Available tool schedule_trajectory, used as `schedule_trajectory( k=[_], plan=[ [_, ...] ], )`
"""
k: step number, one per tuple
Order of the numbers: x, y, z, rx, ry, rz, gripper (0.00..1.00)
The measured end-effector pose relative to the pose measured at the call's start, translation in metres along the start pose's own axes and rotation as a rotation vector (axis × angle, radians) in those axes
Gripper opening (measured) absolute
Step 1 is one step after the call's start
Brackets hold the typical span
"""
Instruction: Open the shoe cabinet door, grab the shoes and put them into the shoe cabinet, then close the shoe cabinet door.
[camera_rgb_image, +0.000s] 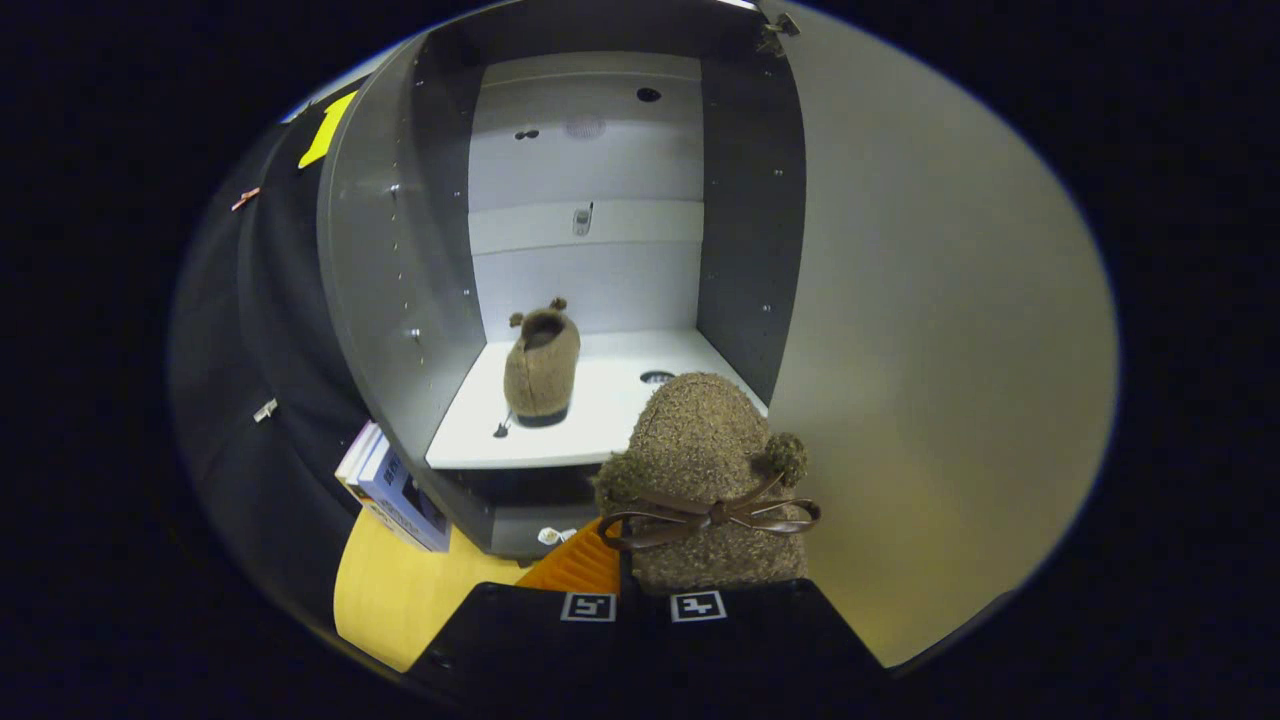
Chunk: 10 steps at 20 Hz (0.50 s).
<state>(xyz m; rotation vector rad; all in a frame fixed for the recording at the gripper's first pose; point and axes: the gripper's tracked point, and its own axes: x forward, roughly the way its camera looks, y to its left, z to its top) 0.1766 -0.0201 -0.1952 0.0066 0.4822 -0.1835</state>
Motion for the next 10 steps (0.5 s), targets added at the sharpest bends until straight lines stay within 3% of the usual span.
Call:
schedule_trajectory(
  k=[10],
  plan=[
    [0.067,0.014,0.076,-0.027,-0.056,-0.014,0.05]
  ],
)
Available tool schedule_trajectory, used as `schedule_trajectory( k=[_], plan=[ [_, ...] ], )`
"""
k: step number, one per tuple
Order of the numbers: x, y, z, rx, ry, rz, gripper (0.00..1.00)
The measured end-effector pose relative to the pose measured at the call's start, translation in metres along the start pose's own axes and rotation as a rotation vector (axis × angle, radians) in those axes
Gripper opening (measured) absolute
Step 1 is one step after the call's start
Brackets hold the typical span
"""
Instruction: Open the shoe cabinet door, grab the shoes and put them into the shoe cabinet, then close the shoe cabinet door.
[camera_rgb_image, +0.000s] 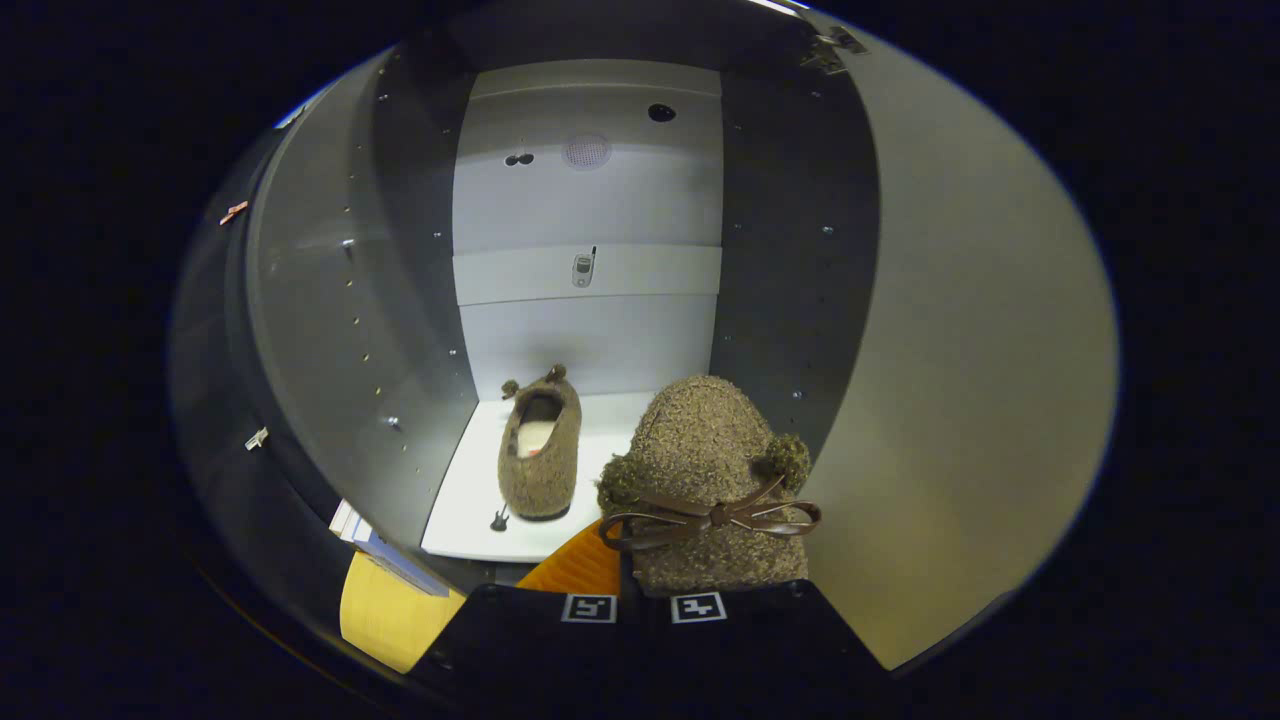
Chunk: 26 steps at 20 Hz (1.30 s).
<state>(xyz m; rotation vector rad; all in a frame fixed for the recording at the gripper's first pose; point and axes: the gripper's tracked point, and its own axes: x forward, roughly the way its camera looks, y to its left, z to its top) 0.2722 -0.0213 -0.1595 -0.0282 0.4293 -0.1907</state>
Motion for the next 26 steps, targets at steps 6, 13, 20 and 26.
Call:
schedule_trajectory(
  k=[6,13,20,26],
  plan=[
    [0.077,0.013,0.029,-0.021,0.013,0.009,0.05],
    [0.17,0.016,0.037,-0.006,0.066,0.008,0.05],
    [0.232,0.012,-0.003,0.062,0.221,0.014,0.05],
    [0.23,0.015,-0.009,0.033,0.23,0.021,0.16]
  ],
)
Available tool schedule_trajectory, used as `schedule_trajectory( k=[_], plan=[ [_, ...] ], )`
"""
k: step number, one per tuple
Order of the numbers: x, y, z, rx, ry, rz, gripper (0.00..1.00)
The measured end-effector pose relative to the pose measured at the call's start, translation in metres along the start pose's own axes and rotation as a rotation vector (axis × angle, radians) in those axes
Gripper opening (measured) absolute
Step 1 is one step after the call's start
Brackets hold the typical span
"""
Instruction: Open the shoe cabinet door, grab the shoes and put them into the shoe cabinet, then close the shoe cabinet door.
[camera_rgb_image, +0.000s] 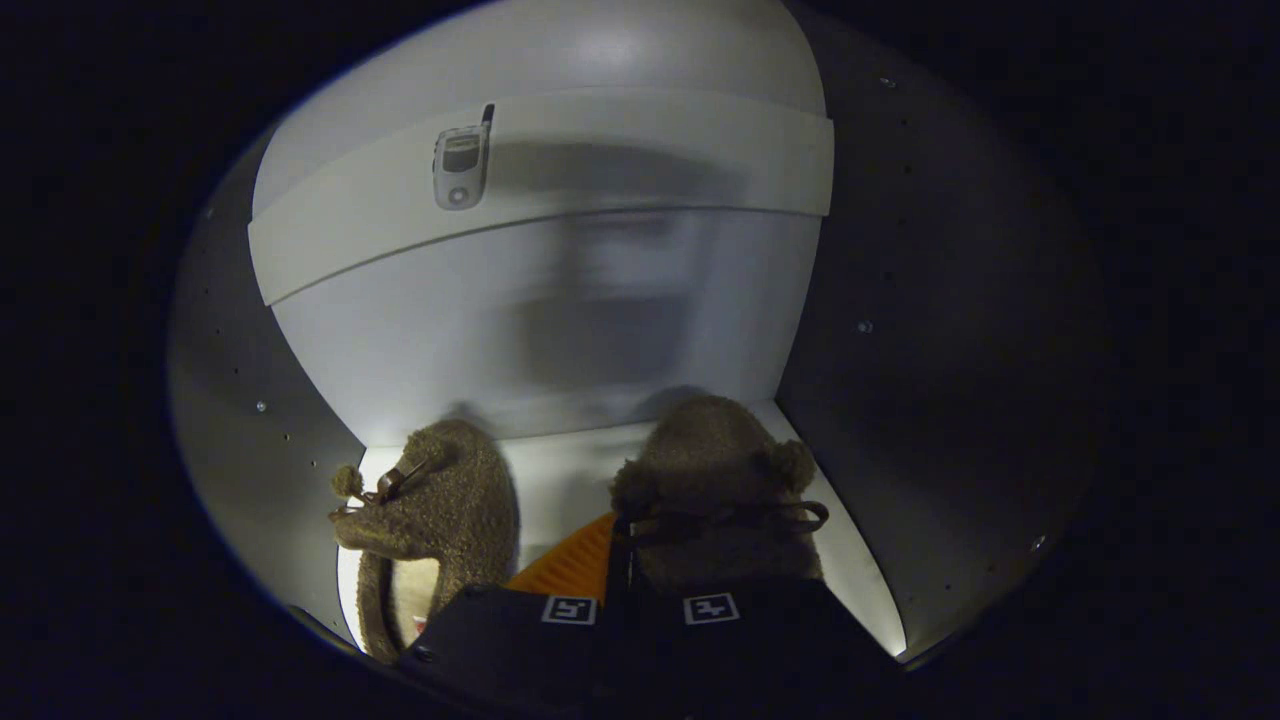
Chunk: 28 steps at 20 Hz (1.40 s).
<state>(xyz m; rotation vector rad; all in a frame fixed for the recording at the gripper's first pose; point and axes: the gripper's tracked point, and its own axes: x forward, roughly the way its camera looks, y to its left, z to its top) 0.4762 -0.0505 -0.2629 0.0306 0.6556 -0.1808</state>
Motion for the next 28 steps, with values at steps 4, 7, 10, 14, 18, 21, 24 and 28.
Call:
schedule_trajectory(
  k=[4,7,10,14,18,21,24,28],
  plan=[
    [-0.026,0.006,0.006,-0.01,-0.053,0.02,0.65],
    [-0.055,0.004,0.004,0.032,-0.104,0.026,0.76],
    [-0.097,0.003,0.018,0.059,-0.206,0.042,0.91],
    [-0.183,0.006,0.041,0.046,-0.387,0.057,0.99],
    [-0.277,0.019,0.039,0.045,-0.512,0.095,0.99],
    [-0.347,0.016,0.02,0.039,-0.574,0.089,0.98],
    [-0.401,0.001,-0.002,0.056,-0.622,0.064,0.99],
    [-0.463,-0.053,-0.041,0.1,-0.629,-0.036,0.98]
  ],
)
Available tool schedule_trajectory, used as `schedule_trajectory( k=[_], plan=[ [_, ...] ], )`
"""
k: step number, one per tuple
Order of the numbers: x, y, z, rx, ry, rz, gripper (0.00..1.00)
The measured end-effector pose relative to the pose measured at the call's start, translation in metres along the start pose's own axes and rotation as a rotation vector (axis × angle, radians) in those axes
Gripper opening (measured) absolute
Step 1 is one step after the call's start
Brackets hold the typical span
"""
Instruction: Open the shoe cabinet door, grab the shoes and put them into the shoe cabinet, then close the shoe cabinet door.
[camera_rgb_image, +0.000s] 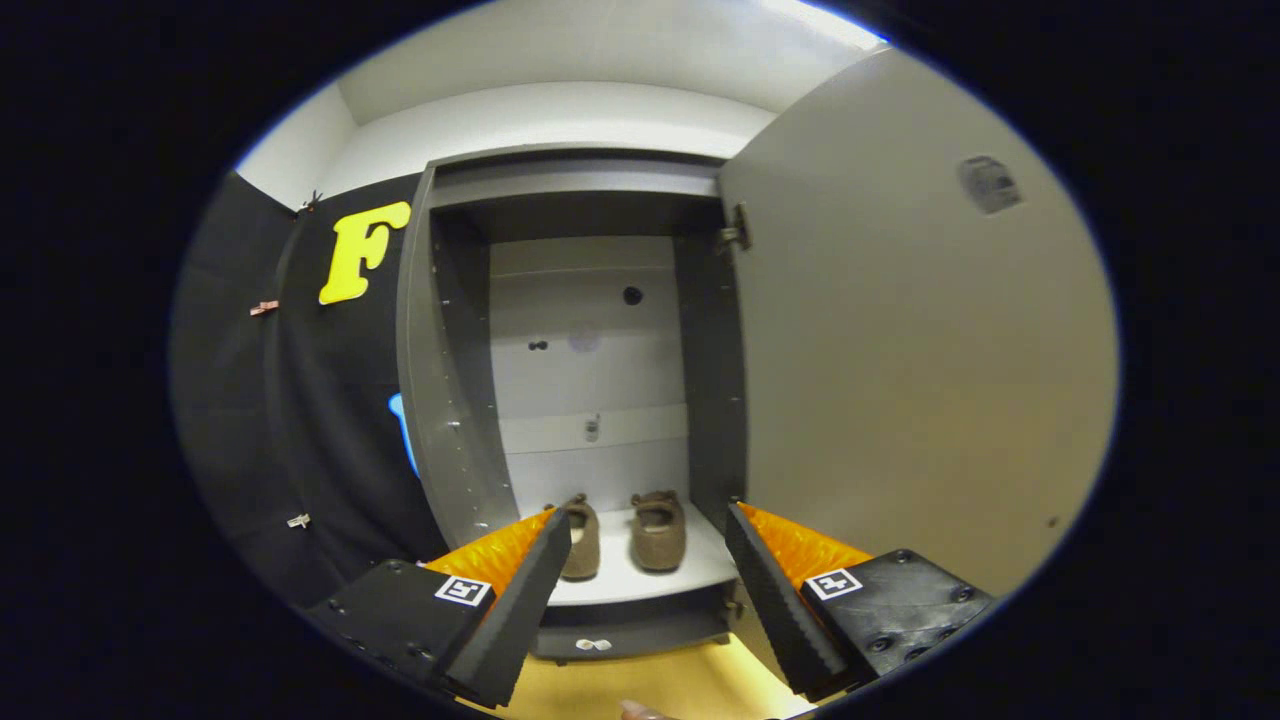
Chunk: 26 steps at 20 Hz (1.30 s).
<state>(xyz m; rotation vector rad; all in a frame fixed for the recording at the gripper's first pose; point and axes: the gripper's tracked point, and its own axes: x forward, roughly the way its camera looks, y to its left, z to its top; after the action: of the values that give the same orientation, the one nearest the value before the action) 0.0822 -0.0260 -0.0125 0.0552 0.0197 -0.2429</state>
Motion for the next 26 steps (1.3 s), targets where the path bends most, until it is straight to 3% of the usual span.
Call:
schedule_trajectory(
  k=[8,13,18,26],
  plan=[
    [-0.09,-0.137,-0.003,0.031,-0.001,-0.278,0.98],
    [-0.127,-0.208,0.001,0.023,-0.015,-0.355,0.98],
    [-0.137,-0.255,0.015,0.026,-0.024,-0.316,0.98],
    [-0.093,-0.266,-0.005,0.029,0.082,-0.037,0.98]
  ],
)
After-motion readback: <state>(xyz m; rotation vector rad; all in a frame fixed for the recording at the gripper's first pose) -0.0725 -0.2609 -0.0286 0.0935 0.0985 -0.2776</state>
